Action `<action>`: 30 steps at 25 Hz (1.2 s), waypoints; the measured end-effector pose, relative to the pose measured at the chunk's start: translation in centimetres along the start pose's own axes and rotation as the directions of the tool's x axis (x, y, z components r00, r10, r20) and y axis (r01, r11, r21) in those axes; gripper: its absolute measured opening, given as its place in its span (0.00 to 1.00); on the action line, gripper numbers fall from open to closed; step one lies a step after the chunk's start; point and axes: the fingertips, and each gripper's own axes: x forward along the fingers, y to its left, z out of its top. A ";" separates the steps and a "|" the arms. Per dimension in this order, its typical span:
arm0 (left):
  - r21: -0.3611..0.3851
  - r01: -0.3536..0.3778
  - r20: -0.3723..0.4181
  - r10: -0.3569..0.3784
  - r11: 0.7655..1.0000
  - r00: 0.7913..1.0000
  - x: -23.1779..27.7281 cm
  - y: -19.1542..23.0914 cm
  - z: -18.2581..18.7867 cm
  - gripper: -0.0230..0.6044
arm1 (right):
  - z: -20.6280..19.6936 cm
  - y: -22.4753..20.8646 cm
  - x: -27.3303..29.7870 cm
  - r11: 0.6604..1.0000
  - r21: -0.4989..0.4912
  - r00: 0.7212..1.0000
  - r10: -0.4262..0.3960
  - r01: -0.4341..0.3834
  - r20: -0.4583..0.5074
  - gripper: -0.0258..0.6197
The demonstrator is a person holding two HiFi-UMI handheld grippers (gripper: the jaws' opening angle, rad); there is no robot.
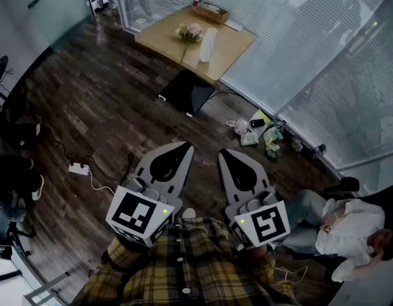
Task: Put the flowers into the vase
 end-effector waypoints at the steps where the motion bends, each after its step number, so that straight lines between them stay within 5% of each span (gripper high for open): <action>1: 0.003 0.000 -0.002 0.000 1.000 1.000 0.1 -0.1 0.0 0.05 | 0.2 -0.2 -0.1 1.000 0.001 1.000 -0.001 0.001 0.015 0.06; 20: 0.005 -0.058 -0.014 0.058 0.998 0.998 1.6 -0.6 -0.4 0.05 | -0.9 -2.7 -1.3 0.999 0.027 1.000 0.028 -0.028 0.009 0.06; 30: 0.008 -0.034 -0.017 0.034 0.999 0.999 4.7 4.6 0.4 0.05 | -0.5 -4.2 4.6 1.000 0.029 1.000 0.009 -0.009 0.005 0.06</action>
